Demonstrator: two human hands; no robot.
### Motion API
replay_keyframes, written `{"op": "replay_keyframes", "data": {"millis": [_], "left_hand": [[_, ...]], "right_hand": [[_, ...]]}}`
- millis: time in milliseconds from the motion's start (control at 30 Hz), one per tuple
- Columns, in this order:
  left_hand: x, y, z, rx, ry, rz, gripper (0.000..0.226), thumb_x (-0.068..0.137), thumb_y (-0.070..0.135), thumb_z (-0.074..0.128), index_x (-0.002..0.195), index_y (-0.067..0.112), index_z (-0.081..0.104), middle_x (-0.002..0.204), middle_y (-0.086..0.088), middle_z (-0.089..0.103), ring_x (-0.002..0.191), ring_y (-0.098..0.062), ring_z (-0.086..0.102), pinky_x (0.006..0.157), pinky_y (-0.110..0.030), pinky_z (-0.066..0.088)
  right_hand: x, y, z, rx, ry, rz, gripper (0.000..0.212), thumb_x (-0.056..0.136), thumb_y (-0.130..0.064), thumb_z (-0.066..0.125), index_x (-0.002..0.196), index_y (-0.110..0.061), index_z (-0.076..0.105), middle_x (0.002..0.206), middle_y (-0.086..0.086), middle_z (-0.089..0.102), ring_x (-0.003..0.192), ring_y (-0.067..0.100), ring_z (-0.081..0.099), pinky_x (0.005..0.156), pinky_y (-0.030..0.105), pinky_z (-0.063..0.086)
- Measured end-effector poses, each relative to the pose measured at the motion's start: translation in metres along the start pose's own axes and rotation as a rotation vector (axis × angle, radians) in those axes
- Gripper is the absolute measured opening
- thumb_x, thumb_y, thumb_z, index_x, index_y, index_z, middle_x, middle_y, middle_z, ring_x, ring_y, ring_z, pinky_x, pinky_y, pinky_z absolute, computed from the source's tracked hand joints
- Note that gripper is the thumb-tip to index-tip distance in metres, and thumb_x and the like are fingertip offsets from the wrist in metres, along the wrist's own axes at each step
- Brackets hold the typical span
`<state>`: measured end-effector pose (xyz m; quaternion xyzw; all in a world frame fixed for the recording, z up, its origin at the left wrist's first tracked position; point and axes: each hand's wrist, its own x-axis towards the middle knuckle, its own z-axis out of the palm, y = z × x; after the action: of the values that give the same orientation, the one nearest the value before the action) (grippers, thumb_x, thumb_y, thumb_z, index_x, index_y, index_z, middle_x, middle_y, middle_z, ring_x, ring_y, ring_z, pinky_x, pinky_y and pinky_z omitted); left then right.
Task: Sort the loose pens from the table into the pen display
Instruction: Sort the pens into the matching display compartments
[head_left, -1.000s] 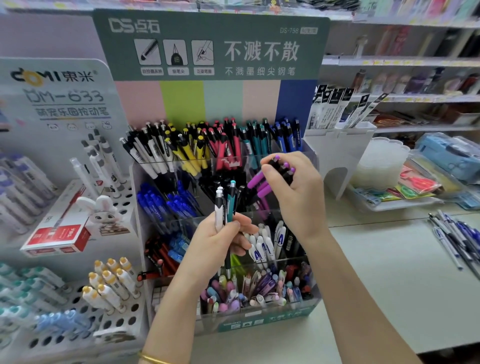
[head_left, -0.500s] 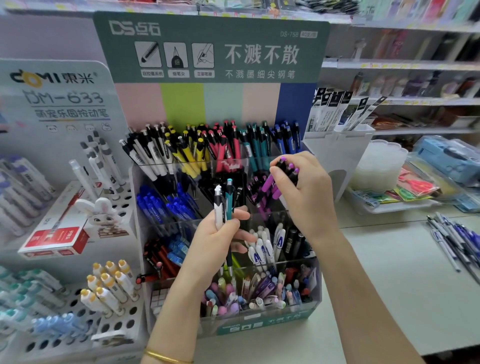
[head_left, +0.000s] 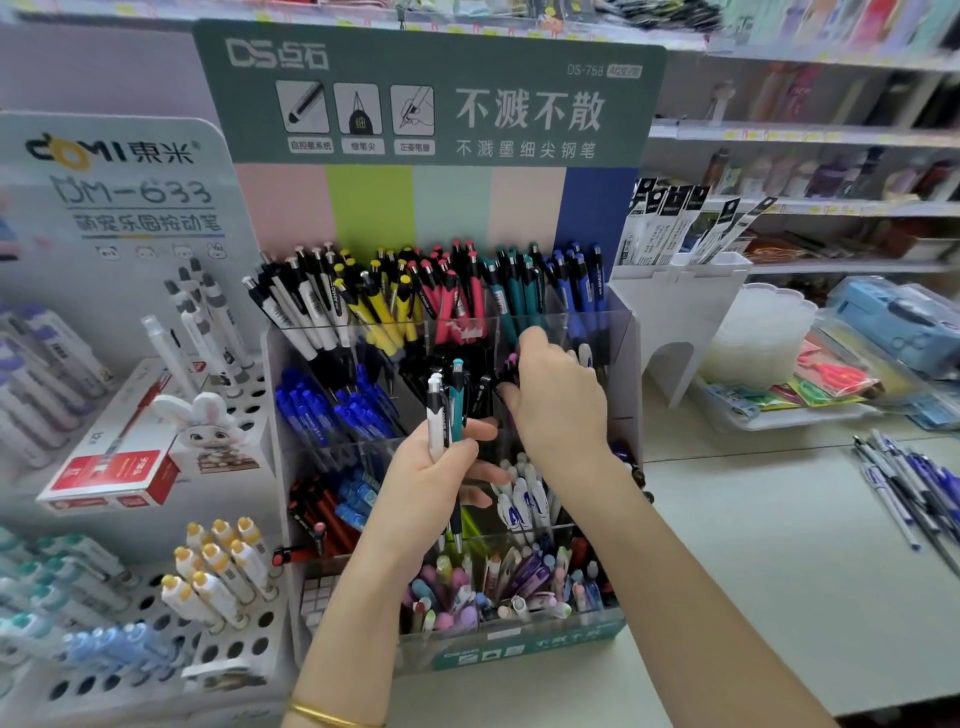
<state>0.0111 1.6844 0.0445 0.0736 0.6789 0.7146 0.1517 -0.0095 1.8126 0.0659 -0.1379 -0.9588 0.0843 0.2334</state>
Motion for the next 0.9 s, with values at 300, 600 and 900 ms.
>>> {"op": "replay_keyframes", "data": {"millis": [300,600,900], "left_hand": [[0.000,0.001,-0.004,0.001,-0.010,0.011,0.021,0.100,0.002,0.041,0.107,0.001,0.061,0.111,-0.005,0.066,0.068,-0.013,0.068,0.055,-0.022,0.053],[0.000,-0.003,-0.004,0.009,-0.004,0.019,0.024,0.099,0.002,0.043,0.110,0.007,0.063,0.106,0.000,0.068,0.070,-0.013,0.069,0.055,-0.021,0.053],[0.000,-0.004,-0.006,0.021,0.008,0.036,0.026,0.099,0.002,0.043,0.114,0.011,0.063,0.101,0.002,0.069,0.075,-0.016,0.070,0.056,-0.022,0.053]], "right_hand": [[-0.031,0.006,-0.001,0.265,0.280,-0.102,0.029,0.078,0.004,0.070,0.100,-0.005,0.054,0.095,0.010,0.054,0.069,0.023,0.061,0.054,0.027,0.052],[-0.050,0.017,0.021,0.369,-0.047,-0.120,0.027,0.094,-0.013,0.050,0.117,-0.016,0.064,0.100,0.003,0.060,0.083,0.023,0.060,0.068,0.039,0.051],[-0.037,0.016,0.012,0.250,-0.178,-0.041,0.033,0.097,-0.020,0.042,0.124,-0.029,0.059,0.108,0.000,0.067,0.098,0.022,0.060,0.074,0.037,0.050]]}}
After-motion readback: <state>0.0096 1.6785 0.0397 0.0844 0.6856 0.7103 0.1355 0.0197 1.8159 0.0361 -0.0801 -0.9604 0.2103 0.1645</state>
